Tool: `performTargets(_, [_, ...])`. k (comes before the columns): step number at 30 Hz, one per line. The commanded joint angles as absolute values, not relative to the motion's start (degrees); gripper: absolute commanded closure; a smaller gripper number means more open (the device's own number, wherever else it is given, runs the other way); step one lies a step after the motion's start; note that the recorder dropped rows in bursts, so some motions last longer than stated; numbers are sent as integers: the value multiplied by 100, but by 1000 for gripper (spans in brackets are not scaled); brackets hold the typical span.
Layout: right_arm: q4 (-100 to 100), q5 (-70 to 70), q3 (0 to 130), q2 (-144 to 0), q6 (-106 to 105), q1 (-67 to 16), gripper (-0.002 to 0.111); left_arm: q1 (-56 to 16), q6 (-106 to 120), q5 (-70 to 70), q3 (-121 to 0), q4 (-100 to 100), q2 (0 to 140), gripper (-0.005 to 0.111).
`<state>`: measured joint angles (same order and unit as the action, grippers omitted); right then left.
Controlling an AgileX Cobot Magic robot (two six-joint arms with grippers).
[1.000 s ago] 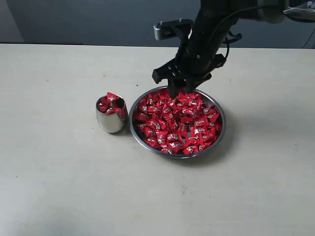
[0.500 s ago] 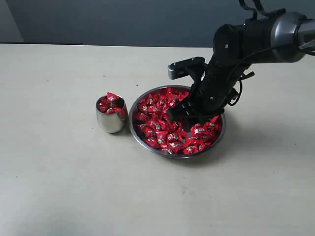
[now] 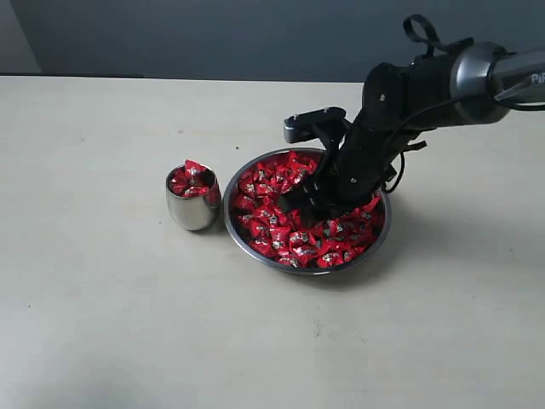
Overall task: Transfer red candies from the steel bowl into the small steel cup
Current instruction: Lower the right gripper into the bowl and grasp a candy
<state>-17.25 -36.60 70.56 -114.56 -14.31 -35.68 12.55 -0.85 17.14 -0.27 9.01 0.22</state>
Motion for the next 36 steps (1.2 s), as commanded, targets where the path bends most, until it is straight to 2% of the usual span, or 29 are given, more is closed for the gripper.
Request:
performTargets(1, [-1747, -3380, 7059, -11716, -1480, -3531, 63, 1249, -107, 1662, 0, 913, 0, 106])
performTargets(4, [-1728, -3325, 7059, -11868, -1480, -3531, 69, 1249, -107, 1662, 0, 913, 0, 106])
performTargets(5, [-1715, -3328, 7059, -11902, -1480, -3531, 75, 1249, -107, 1662, 0, 913, 0, 106])
performTargets(8, [-1701, -3414, 7059, -11943, -1467, -3531, 103, 1249, -107, 1662, 0, 913, 0, 106])
performTargets(9, [-1701, -3433, 7059, -11909, -1412, -3531, 108, 1249, -107, 1662, 0, 913, 0, 106])
performTargets(28, [-1773, -4038, 7059, -10404, -1449, -3542, 108, 1249, -107, 1662, 0, 913, 0, 106])
performTargets(36, [-3748, -4145, 7401, -10497, -2819, -3542, 108, 1249, -107, 1662, 0, 913, 0, 106])
